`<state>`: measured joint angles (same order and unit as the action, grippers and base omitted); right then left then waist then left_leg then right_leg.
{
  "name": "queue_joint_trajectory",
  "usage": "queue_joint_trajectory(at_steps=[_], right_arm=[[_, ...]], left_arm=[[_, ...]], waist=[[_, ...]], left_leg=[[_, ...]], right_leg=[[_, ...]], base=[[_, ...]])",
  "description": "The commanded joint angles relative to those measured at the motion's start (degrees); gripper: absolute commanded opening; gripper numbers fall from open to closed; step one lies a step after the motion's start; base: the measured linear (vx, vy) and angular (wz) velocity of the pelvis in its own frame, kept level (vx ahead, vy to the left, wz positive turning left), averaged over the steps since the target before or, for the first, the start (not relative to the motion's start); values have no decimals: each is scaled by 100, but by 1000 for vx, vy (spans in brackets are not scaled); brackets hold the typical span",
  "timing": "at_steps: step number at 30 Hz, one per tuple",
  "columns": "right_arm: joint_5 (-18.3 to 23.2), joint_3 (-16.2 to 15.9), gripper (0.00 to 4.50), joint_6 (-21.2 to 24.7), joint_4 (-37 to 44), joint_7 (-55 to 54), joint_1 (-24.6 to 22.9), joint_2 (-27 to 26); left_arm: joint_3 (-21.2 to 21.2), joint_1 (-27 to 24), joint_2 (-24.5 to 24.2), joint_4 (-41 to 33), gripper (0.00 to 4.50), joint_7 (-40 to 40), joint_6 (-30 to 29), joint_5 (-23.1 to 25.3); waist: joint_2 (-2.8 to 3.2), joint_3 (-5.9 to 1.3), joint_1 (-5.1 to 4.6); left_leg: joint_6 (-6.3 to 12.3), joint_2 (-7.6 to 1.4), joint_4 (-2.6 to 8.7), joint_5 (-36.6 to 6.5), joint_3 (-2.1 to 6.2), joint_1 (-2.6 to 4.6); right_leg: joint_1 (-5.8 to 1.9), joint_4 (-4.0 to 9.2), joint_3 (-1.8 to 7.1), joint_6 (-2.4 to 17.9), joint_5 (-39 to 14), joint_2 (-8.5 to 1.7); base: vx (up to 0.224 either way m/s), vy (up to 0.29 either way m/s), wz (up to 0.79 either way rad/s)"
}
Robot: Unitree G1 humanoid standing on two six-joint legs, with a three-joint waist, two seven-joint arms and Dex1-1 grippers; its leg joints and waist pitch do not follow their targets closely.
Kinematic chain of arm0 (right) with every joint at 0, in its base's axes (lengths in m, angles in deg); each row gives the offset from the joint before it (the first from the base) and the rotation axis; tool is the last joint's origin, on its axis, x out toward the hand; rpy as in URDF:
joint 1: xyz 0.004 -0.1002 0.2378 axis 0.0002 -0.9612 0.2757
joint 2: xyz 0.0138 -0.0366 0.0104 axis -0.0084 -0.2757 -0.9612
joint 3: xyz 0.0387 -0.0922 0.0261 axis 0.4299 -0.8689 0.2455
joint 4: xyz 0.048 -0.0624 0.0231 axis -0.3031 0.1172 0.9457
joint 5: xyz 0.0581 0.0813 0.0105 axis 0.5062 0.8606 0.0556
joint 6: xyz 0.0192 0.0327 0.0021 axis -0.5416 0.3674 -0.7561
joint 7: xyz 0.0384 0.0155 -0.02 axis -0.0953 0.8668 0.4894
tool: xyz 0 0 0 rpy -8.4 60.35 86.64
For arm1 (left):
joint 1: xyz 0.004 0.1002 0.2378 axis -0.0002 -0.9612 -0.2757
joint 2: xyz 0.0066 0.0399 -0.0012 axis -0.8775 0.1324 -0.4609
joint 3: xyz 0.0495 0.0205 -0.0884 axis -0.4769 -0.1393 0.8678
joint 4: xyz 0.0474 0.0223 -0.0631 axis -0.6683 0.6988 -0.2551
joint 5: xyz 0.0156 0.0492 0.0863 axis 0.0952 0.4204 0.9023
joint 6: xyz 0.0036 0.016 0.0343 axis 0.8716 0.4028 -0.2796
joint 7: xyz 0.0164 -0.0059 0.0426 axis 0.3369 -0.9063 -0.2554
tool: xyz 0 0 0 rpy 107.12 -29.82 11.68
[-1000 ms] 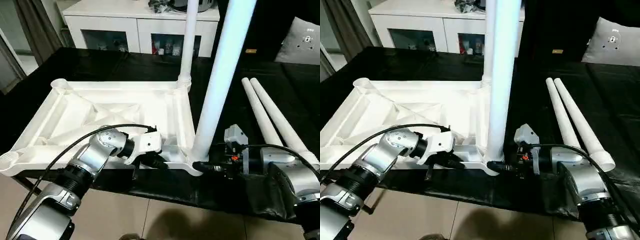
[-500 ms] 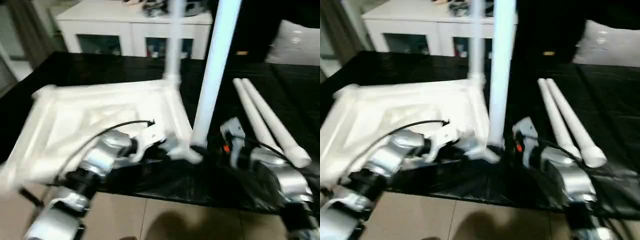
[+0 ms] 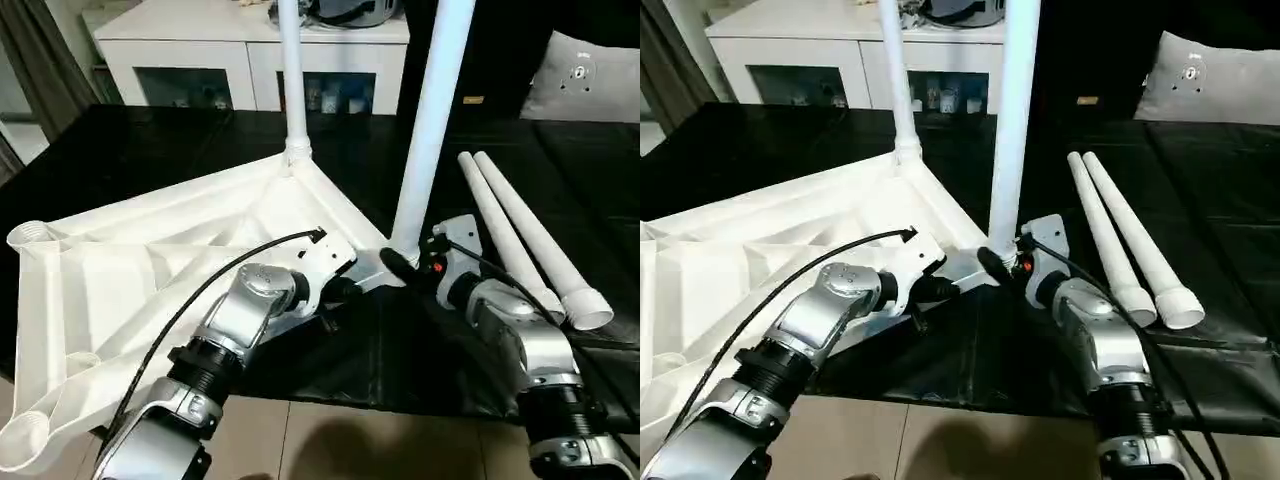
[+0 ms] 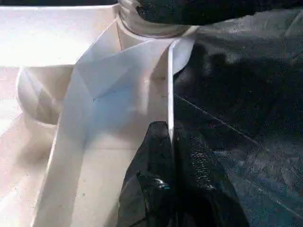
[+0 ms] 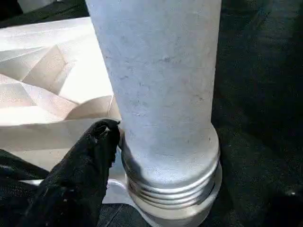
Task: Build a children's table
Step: Rotate leg to tighten
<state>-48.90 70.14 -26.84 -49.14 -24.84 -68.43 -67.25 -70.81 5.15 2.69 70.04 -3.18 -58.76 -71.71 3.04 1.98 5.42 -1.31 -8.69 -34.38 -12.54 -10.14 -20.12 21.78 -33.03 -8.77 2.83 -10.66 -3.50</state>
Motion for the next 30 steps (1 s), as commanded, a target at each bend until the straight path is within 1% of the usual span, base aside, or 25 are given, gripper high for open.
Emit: queue_joint_trajectory(at_steps=[1, 3, 4, 5, 6, 7, 9, 10, 11, 12, 13, 14, 16, 18, 19, 20, 21, 22, 23, 24, 25, 26, 28, 30], right_arm=[[38, -131, 385, -8, 96, 179, -79, -5], [56, -145, 417, -97, 149, 335, -127, 101], [90, -232, 426, -361, 282, 834, -250, 375], [99, -255, 429, -452, 324, 995, -291, 462], [158, -276, 435, -545, 394, 1293, -353, 605], [158, -276, 443, -545, 394, 1293, -353, 605], [197, -277, 443, -572, 426, 1434, -380, 668], [261, -275, 443, -559, 457, 1654, -406, 783], [341, -315, 443, -559, 511, 2069, -439, 1013], [356, -331, 443, -559, 527, 2176, -443, 1074], [373, -366, 443, -569, 552, 2343, -446, 1170], [373, -418, 443, -597, 573, 2497, -445, 1256], [325, -553, 443, -741, 585, 2782, -441, 1430], [385, -650, 443, -780, 598, 3211, -449, 1559], [401, -661, 427, -759, 600, 3292, -446, 1573], [448, -699, 427, -714, 601, 3425, -434, 1607], [448, -699, 415, -714, 601, 3425, -434, 1607], [531, -758, 404, -608, 614, 3592, -421, 1645], [568, -797, 395, -550, 631, 3678, -422, 1654], [605, -839, 382, -486, 650, 3774, -421, 1661], [611, -847, 370, -478, 652, 3788, -421, 1663], [649, -900, 363, -444, 659, 3879, -419, 1671], [666, -916, 363, -423, 669, 3923, -426, 1661], [678, -927, 339, -380, 690, 3983, -447, 1649]], left_arm=[[-67, -45, -52, -81, 0, -124, 217, -4], [-126, -69, -175, -32, 0, -248, 349, 44], [-199, -79, -347, 48, 0, -454, 576, 89], [-217, -81, -406, 67, 0, -543, 667, 93], [-241, -81, -502, 99, 0, -737, 832, 71], [-241, -81, -502, 99, 0, -737, 832, 71], [-257, -77, -552, 116, 0, -841, 921, 42], [-313, -73, -648, 127, 0, -1039, 1116, 26], [-441, -72, -848, 122, 0, -1464, 1393, -25], [-480, -73, -907, 115, 0, -1588, 1452, -31], [-544, -71, -1000, 111, 0, -1776, 1539, -27], [-609, -59, -1076, 123, 0, -1923, 1604, -6], [-745, -43, -1234, 154, 0, -2248, 1813, 32], [-861, -43, -1379, 147, 0, -2604, 1978, 46], [-879, -43, -1403, 138, 0, -2676, 2012, 47], [-917, -31, -1443, 137, 0, -2785, 2054, 39], [-917, -31, -1443, 137, 0, -2785, 2054, 39], [-980, -9, -1503, 147, 0, -2916, 2117, 39], [-1002, -1, -1523, 154, 0, -2952, 2139, 48], [-1018, 12, -1535, 168, 0, -2976, 2163, 59], [-1018, 14, -1535, 173, 0, -2980, 2170, 59], [-1014, 27, -1534, 207, 0, -3005, 2215, 55], [-1000, 27, -1524, 223, 0, -3010, 2241, 56], [-985, 23, -1506, 238, 0, -3015, 2262, 61]], waist=[[-85, -324, 18], [-89, -330, 21], [-98, -327, 18], [-96, -327, 35], [-97, -327, 48], [-94, -323, 52], [-94, -313, 51], [-116, -309, 46], [-125, -309, 54], [-114, -318, 84], [-99, -324, 100], [-116, -323, 111], [-113, -318, 145], [-129, -315, 164], [-120, -319, 183], [-172, -318, 187], [-152, -315, 202], [-138, -316, 218], [-141, -318, 236], [-183, -320, 254], [-165, -320, 277], [-166, -327, 284], [-173, -326, 285], [-178, -329, 289]], left_leg=[[560, -553, 377, -413, 252, -21], [588, -549, 369, -359, 249, -31], [607, -546, 368, -357, 244, -34], [623, -537, 359, -368, 244, -39], [654, -546, 357, -380, 244, -40], [690, -552, 359, -410, 239, -35], [664, -560, 371, -461, 246, -28], [632, -567, 376, -496, 239, -17], [638, -561, 377, -490, 244, -18], [677, -565, 369, -473, 248, -26], [700, -593, 365, -431, 249, -14], [710, -598, 364, -409, 243, -11], [697, -592, 360, -434, 233, -7], [690, -587, 363, -434, 224, -18], [689, -596, 359, -420, 225, -15], [687, -608, 364, -423, 225, -8], [681, -611, 368, -427, 229, -3], [664, -618, 366, -419, 227, 1], [663, -619, 366, -416, 227, 10], [663, -626, 368, -401, 221, 14], [651, -629, 371, -393, 227, 7], [633, -629, 366, -376, 226, 11], [604, -632, 368, -369, 229, 3], [593, -625, 367, -345, 228, 0]], right_leg=[[-323, 431, 498, 507, -1269, -749], [-330, 424, 499, 532, -1176, -754], [-332, 420, 494, 551, -1167, -750], [-338, 427, 489, 528, -1190, -753], [-339, 418, 498, 480, -1190, -752], [-327, 426, 491, 463, -1230, -744], [-320, 445, 480, 484, -1347, -745], [-311, 450, 485, 494, -1415, -742], [-318, 451, 485, 489, -1436, -745], [-335, 438, 498, 452, -1414, -753], [-311, 412, 503, 474, -1302, -746], [-303, 389, 501, 522, -1203, -743], [-295, 392, 499, 555, -1222, -757], [-309, 389, 503, 558, -1281, -761], [-305, 390, 498, 556, -1299, -759], [-301, 393, 496, 553, -1320, -756], [-299, 384, 496, 565, -1342, -758], [-290, 386, 501, 568, -1352, -760], [-292, 392, 504, 566, -1354, -761], [-290, 388, 508, 569, -1329, -761], [-290, 374, 509, 576, -1320, -768], [-291, 369, 508, 589, -1270, -773], [-296, 367, 511, 590, -1232, -778], [-299, 356, 507, 594, -1209, -774]], base=[[0, 0, 0], [0, 0, 0], [0, 0, 0], [0, 0, 0], [0, 0, 0], [0, 0, 0], [0, 0, 0], [0, 0, 0], [0, 0, 0], [0, 0, 0], [0, 0, 0], [0, 0, 0], [0, 0, 0], [0, 0, 0], [0, 0, 0], [0, 0, 0], [0, 0, 0], [0, 0, 0], [0, 0, 0], [0, 0, 0], [0, 0, 0], [0, 0, 0], [0, 0, 0], [0, 0, 0]])
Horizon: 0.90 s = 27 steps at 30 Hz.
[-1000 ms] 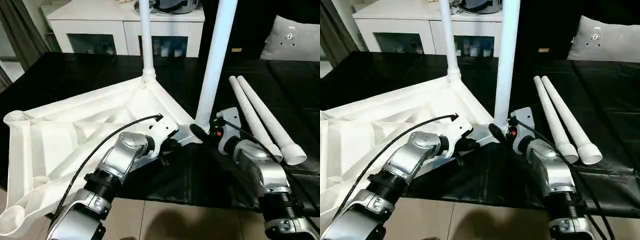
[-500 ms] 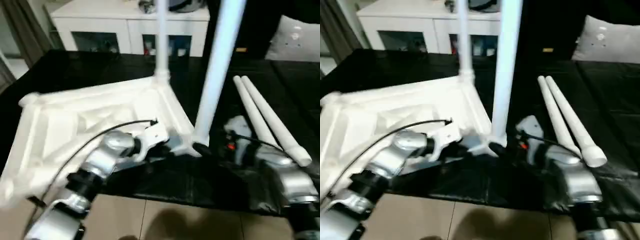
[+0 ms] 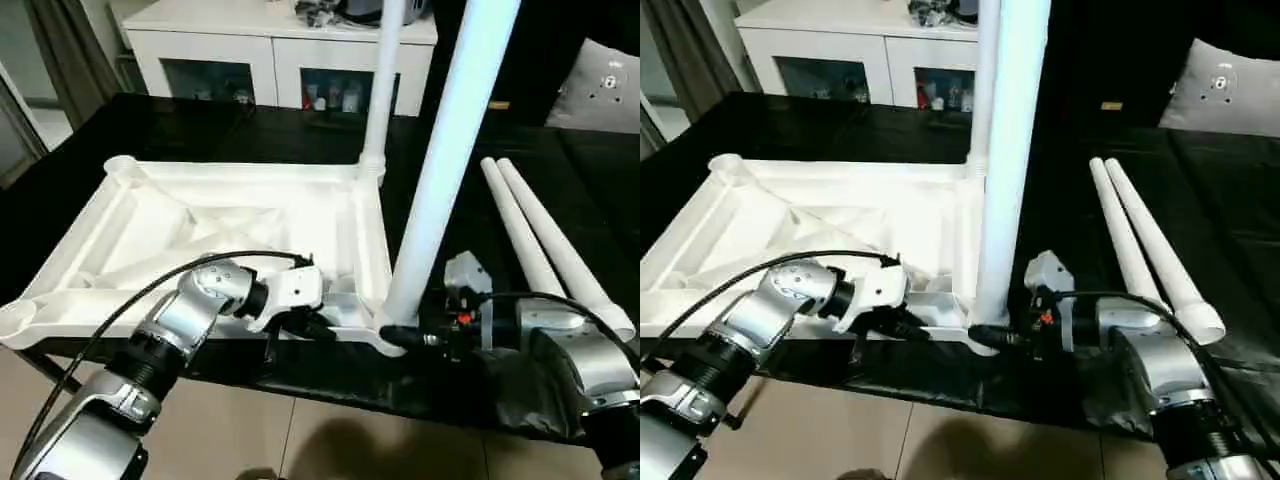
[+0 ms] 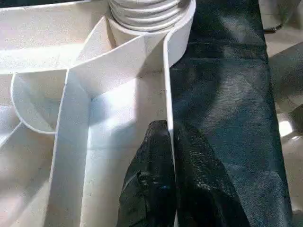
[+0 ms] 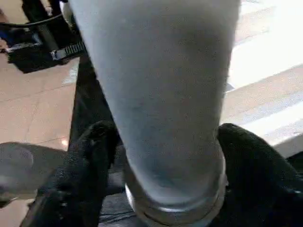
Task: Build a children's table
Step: Rotate leg to tighten
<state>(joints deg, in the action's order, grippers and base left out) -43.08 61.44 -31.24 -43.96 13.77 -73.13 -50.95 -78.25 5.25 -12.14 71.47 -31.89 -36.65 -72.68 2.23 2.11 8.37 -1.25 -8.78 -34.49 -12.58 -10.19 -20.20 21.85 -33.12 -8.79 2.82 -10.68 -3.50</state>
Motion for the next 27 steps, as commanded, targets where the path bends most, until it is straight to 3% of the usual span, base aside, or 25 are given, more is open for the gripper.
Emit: queue_joint_trajectory(at_steps=[1, 9, 10, 12, 13, 14, 15, 16, 17, 19, 23, 25, 26, 27], right_arm=[[96, -54, 323, 63, 168, 128, 23, 19], [154, 21, 267, 87, 162, 25, -48, -25], [169, 91, 263, 176, 167, -178, -50, -123], [38, 254, 261, 336, 31, -980, 28, -479], [-1, 264, 261, 340, 6, -1094, 40, -525], [-36, 273, 260, 345, -16, -1199, 51, -567], [-164, 324, 260, 387, -139, -1652, 118, -753], [-315, 406, 260, 431, -311, -2232, 217, -985], [-397, 469, 259, 455, -445, -2609, 289, -1145], [-547, 534, 259, 437, -621, -3117, 380, -1332], [-828, 677, 259, 484, -942, -4092, 564, -1694], [-924, 637, 259, 373, -1000, -4184, 581, -1749], [-937, 657, 314, 274, -984, -4235, 564, -1789], [-937, 657, 327, 274, -984, -4235, 564, -1789]], left_arm=[[-241, 16, -21, 99, 0, -149, 53, 157], [-125, 21, 100, 205, 0, 45, -48, 89], [-32, -5, 190, 183, 0, 162, -209, 16], [203, -86, 473, 106, 0, 599, -686, -132], [232, -96, 512, 97, 0, 675, -751, -140], [258, -105, 549, 88, 0, 746, -811, -148], [354, -113, 718, 80, 0, 1091, -1044, -142], [472, -105, 943, 82, 0, 1537, -1340, -124], [552, -88, 1110, 104, 0, 1867, -1512, -97], [668, -51, 1341, 155, 0, 2319, -1716, -57], [909, 112, 1858, 385, 0, 3350, -1885, 51], [872, 111, 1997, 350, 0, 3487, -1893, 93], [834, 79, 2036, 267, 0, 3466, -1913, 137], [834, 79, 2036, 267, 0, 3466, -1913, 137]], waist=[[-104, -343, -3], [-110, -340, 9], [-62, -337, 17], [-93, -329, 12], [-71, -311, -27], [-94, -313, -54], [-70, -314, -52], [-92, -292, -96], [-88, -282, -129], [-96, -282, -215], [-108, -303, -234], [-106, -309, -238], [-102, -312, -231], [-96, -312, -231]], left_leg=[[580, -610, 376, -340, 228, 9], [541, -611, 379, -375, 226, 20], [534, -607, 374, -401, 225, 25], [470, -609, 391, -474, 234, 27], [372, -625, 411, -549, 245, 38], [317, -585, 406, -611, 242, 41], [285, -586, 410, -610, 244, 47], [258, -573, 419, -652, 240, 26], [196, -583, 429, -738, 247, 64], [145, -550, 417, -810, 236, 59], [347, -493, 392, -494, 216, 25], [393, -512, 394, -449, 225, 24], [433, -524, 396, -453, 227, 19], [443, -535, 400, -467, 229, 18]], right_leg=[[-310, 370, 511, 591, -1215, -780], [-306, 385, 507, 563, -1310, -777], [-300, 399, 507, 560, -1353, -775], [-308, 414, 503, 544, -1476, -780], [-291, 446, 496, 562, -1586, -789], [-309, 470, 487, 501, -1753, -790], [-301, 475, 492, 500, -1822, -795], [-310, 506, 476, 451, -1995, -781], [-285, 545, 465, 419, -2187, -782], [-285, 572, 463, 403, -2336, -782], [-303, 563, 467, 320, -2136, -755], [-304, 559, 467, 288, -2053, -746], [-305, 545, 480, 294, -1979, -756], [-302, 538, 486, 309, -1948, -764]], base=[[0, 0, 0], [0, 0, 0], [0, 0, 0], [0, 0, 0], [0, 0, 0], [0, 0, 0], [0, 0, 0], [0, 0, 0], [0, 0, 0], [0, 0, 0], [0, 0, 0], [0, 0, 0], [0, 0, 0], [0, 0, 0]])
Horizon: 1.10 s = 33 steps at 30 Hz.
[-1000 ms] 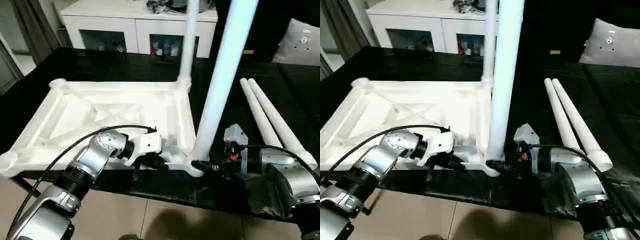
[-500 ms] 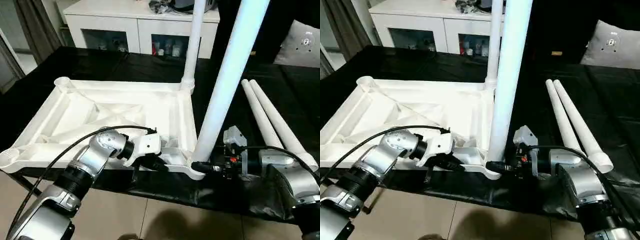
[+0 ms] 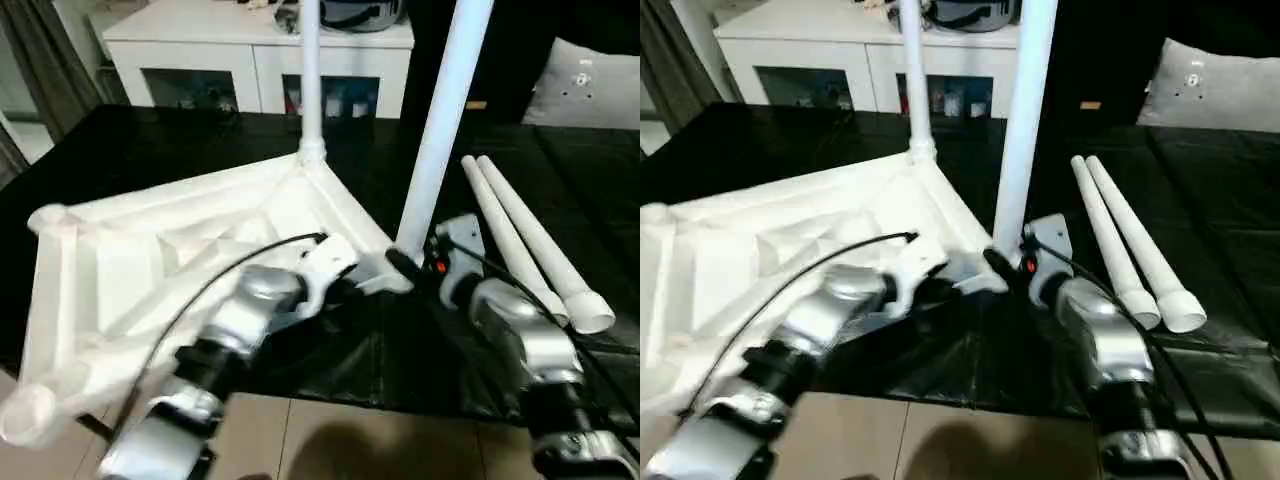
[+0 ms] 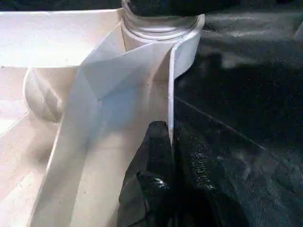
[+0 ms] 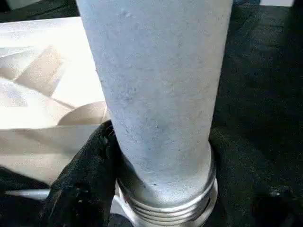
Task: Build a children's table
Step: Rotate leg to tighten
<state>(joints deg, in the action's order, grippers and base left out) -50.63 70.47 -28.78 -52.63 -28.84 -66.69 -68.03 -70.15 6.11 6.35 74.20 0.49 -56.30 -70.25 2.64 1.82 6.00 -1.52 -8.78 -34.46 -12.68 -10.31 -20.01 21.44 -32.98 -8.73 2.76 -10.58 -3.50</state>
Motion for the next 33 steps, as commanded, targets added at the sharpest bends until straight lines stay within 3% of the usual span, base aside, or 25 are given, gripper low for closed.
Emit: queue_joint_trajectory(at_steps=[1, 3, 4, 10, 14, 18, 22, 23, 33], right_arm=[[-145, -216, 327, 34, -42, 45, -120, -97], [-132, -206, 348, 8, -8, 49, -139, -94], [-101, -188, 363, -22, 24, 75, -158, -89], [81, -170, 407, -474, 238, 725, -279, 234], [117, -215, 446, -737, 308, 1280, -338, 522], [250, -468, 446, -709, 521, 2330, -440, 1030], [333, -632, 446, -698, 640, 2917, -475, 1297], [416, -660, 446, -654, 679, 3127, -490, 1356], [723, -1047, 373, -323, 983, 4320, -639, 1728]], left_arm=[[-10, -28, 165, -51, 0, 153, 55, -87], [-28, -40, 134, -76, 0, 124, 50, -81], [-49, -53, 92, -95, 0, 82, 65, -76], [-196, -122, -362, -63, 0, -473, 527, -16], [-297, -149, -629, -6, 0, -845, 808, 6], [-486, -235, -1069, -162, 0, -1687, 1233, -97], [-706, -317, -1413, -412, 0, -2452, 1348, -204], [-741, -307, -1478, -404, 0, -2562, 1412, -199], [-917, -195, -1827, -307, 0, -3267, 1816, -186]], waist=[[-112, -285, 6], [-121, -293, 5], [-92, -293, 12], [-108, -300, 15], [-126, -277, 5], [-107, -293, 23], [-99, -297, 53], [-125, -295, 66], [-145, -290, 199]], left_leg=[[476, -543, 398, -461, 249, -5], [497, -558, 400, -436, 253, -5], [502, -558, 397, -443, 253, -7], [582, -551, 393, -422, 248, -21], [602, -505, 395, -568, 228, -21], [703, -566, 395, -503, 256, -32], [704, -601, 392, -467, 237, -18], [706, -594, 391, -467, 231, -19], [611, -616, 394, -444, 230, 6]], right_leg=[[-261, 513, 480, 338, -1888, -765], [-265, 487, 492, 382, -1718, -766], [-267, 483, 495, 415, -1663, -777], [-274, 449, 500, 462, -1430, -766], [-272, 520, 476, 301, -1915, -744], [-279, 457, 490, 340, -1589, -745], [-260, 396, 508, 583, -1300, -763], [-263, 392, 508, 607, -1320, -762], [-254, 397, 512, 576, -1394, -767]], base=[[0, 0, 0], [0, 0, 0], [0, 0, 0], [0, 0, 0], [0, 0, 0], [0, 0, 0], [0, 0, 0], [0, 0, 0], [0, 0, 0]])
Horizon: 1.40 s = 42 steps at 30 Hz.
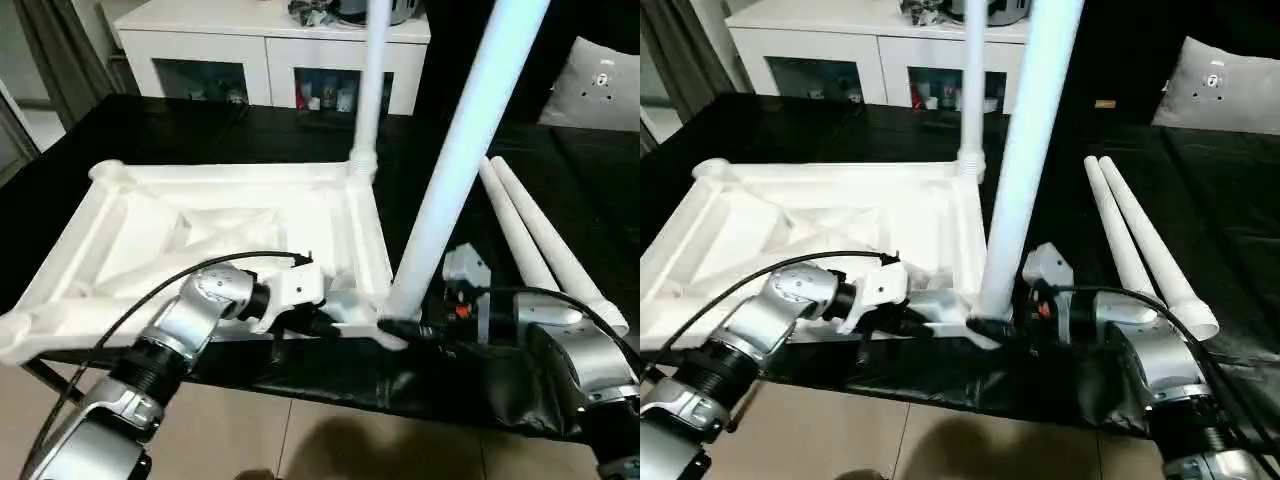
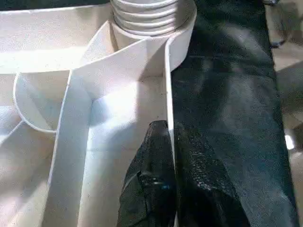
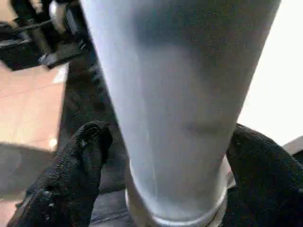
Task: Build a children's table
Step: Rotate leg to tighten
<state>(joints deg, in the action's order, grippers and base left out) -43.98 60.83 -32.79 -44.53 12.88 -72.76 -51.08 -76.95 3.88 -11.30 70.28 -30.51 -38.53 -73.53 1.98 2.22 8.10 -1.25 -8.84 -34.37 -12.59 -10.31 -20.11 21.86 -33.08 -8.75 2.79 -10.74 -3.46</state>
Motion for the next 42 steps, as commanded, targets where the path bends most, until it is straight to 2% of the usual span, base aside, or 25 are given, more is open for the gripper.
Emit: queue_joint_trajectory(at_steps=[1, 2, 6, 9, 10, 11, 18, 19, 21, 23, 24, 25, 26, 27, 29, 32, 33, 34, 35, 39, 42], right_arm=[[72, -88, 366, 99, 182, 170, -37, 36], [83, -90, 356, 110, 189, 181, -45, 38], [137, -99, 314, 218, 245, 239, -83, 59], [189, -114, 303, 319, 298, 285, -120, 78], [231, -104, 287, 378, 326, 260, -160, 43], [250, -101, 278, 403, 338, 251, -178, 26], [350, 3, 260, 609, 489, -266, -291, -328], [79, 58, 259, 611, 349, -934, -226, -576], [-38, 81, 259, 628, 278, -1212, -192, -674], [-143, 204, 259, 651, 89, -1718, -96, -893], [-261, 310, 259, 682, -87, -2204, -1, -1086], [-458, 523, 259, 794, -411, -3136, 190, -1421], [-458, 523, 259, 794, -411, -3136, 190, -1421], [-529, 742, 259, 1001, -639, -3835, 340, -1649], [-557, 819, 259, 1006, -724, -4069, 387, -1720], [-620, 855, 259, 842, -780, -4247, 407, -1775], [-620, 855, 293, 842, -780, -4247, 407, -1775], [-634, 851, 314, 813, -770, -4257, 401, -1782], [-610, 871, 328, 718, -662, -4190, 337, -1797], [-692, 891, 361, 561, -574, -4198, 286, -1782], [-932, 711, 383, 655, -514, -4189, 256, -1583]], left_arm=[[-239, 32, -61, 95, 0, -174, 51, 142], [-241, 29, -64, 97, 0, -181, 61, 143], [-245, 31, -44, 129, 0, -198, 82, 151], [-248, 22, -37, 143, 0, -224, 67, 145], [-244, 3, -34, 136, 0, -215, 43, 138], [-240, -6, -30, 132, 0, -208, 27, 133], [-25, -43, 201, 39, 0, 135, -486, -45], [74, 12, 384, 80, 0, 529, -828, 8], [117, 44, 468, 118, 0, 710, -963, 42], [242, 135, 688, 244, 0, 1092, -1168, 39], [385, 246, 935, 400, 0, 1526, -1374, 25], [637, 476, 1408, 716, 0, 2355, -1623, -17], [637, 476, 1408, 716, 0, 2355, -1623, -17], [779, 633, 1715, 941, 0, 2908, -1644, -32], [795, 684, 1834, 1008, 0, 3037, -1563, -35], [774, 741, 1996, 1061, 0, 3122, -1446, -6], [774, 741, 1996, 1061, 0, 3122, -1446, -6], [773, 742, 2014, 1052, 0, 3130, -1461, 9], [682, 707, 1936, 999, 0, 3016, -1276, 111], [609, 681, 1779, 1031, 0, 2941, -989, 277], [599, 691, 1712, 1117, 0, 2984, -862, 322]], waist=[[-81, -331, 2], [-70, -331, 10], [-83, -335, 21], [-89, -335, 32], [-59, -337, 40], [-67, -335, 40], [-85, -322, 24], [-42, -307, 14], [-58, -260, -33], [-63, -204, -94], [-55, -188, -126], [17, -203, -183], [-47, -226, -263], [-54, -252, -245], [-29, -273, -263], [-43, -318, -230], [-46, -329, -223], [-39, -355, -204], [-5, -349, -198], [-11, -367, -174], [-21, -345, -179]], left_leg=[[563, -610, 387, -451, 228, 20], [548, -617, 389, -446, 235, 22], [516, -608, 385, -441, 231, 19], [533, -612, 384, -399, 233, 15], [534, -612, 380, -395, 238, 13], [532, -614, 380, -420, 234, 13], [428, -607, 404, -516, 240, 13], [379, -599, 407, -596, 243, 28], [253, -578, 431, -853, 250, 64], [131, -523, 431, -1167, 235, 136], [61, -527, 437, -1288, 251, 165], [-36, -513, 416, -1504, 278, 206], [-67, -511, 422, -1529, 293, 185], [-42, -516, 426, -1461, 310, 177], [119, -527, 438, -1096, 282, 126], [312, -525, 419, -692, 258, 71], [360, -525, 412, -559, 259, 40], [455, -548, 401, -315, 258, 29], [544, -557, 398, -229, 260, 4], [634, -552, 368, -119, 250, -23], [590, -531, 380, -288, 239, -27]], right_leg=[[-295, 402, 514, 597, -1356, -772], [-294, 392, 511, 607, -1341, -767], [-307, 393, 515, 621, -1311, -778], [-308, 382, 512, 597, -1286, -776], [-309, 385, 513, 596, -1280, -777], [-306, 397, 512, 590, -1297, -779], [-311, 415, 510, 576, -1493, -783], [-298, 455, 504, 540, -1685, -793], [-282, 561, 465, 416, -2255, -786], [-261, 702, 435, 177, -3029, -791], [-238, 713, 407, 151, -3150, -767], [-243, 741, 365, 71, -3290, -765], [-271, 753, 336, 38, -3179, -755], [-306, 741, 348, 23, -3063, -777], [-296, 689, 423, 177, -2526, -774], [-325, 577, 488, 324, -1971, -795], [-345, 548, 493, 364, -1793, -800], [-340, 481, 502, 463, -1393, -785], [-335, 450, 498, 544, -1178, -778], [-338, 427, 501, 540, -998, -791], [-330, 455, 490, 500, -1277, -771]], base=[[0, 0, 0], [0, 0, 0], [0, 0, 0], [0, 0, 0], [0, 0, 0], [0, 0, 0], [0, 0, 0], [0, 0, 0], [0, 0, 0], [0, 0, 0], [0, 0, 0], [0, 0, 0], [0, 0, 0], [0, 0, 0], [0, 0, 0], [0, 0, 0], [0, 0, 0], [0, 0, 0], [0, 0, 0], [0, 0, 0], [0, 0, 0]])
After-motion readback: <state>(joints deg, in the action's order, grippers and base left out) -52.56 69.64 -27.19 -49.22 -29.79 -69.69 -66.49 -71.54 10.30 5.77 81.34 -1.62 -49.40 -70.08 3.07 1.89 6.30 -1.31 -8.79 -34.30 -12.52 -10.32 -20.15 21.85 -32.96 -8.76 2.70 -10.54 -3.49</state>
